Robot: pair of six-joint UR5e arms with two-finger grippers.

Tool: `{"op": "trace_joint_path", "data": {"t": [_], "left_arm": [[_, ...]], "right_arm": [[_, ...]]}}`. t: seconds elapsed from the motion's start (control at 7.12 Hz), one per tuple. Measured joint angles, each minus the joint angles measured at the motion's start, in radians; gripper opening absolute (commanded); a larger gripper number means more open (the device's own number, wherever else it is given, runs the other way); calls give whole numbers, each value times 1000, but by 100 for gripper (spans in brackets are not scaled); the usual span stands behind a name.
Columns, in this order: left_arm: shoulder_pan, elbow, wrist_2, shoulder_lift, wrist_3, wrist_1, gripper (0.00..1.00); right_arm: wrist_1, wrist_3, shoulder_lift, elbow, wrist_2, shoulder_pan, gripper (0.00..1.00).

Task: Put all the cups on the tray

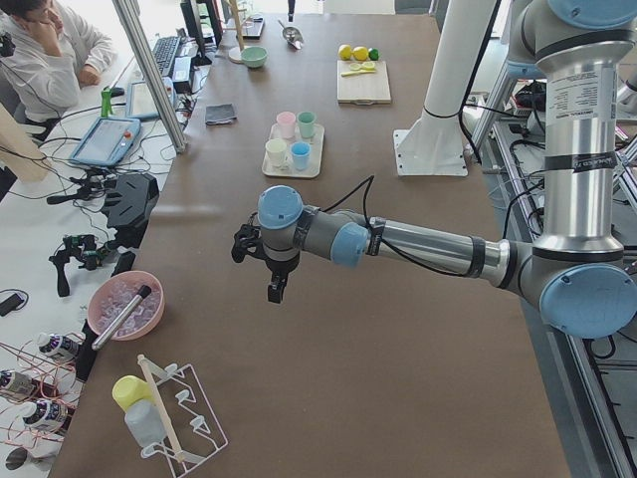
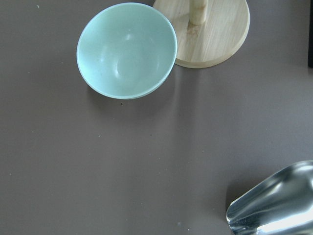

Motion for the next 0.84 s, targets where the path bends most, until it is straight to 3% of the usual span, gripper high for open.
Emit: {"op": "trace_joint_path", "data": {"t": [0.84], "left_arm": [[-3, -3, -2, 4, 0, 0, 98]], "right_arm": [[-5, 10, -89, 97, -79, 2, 100]]}}
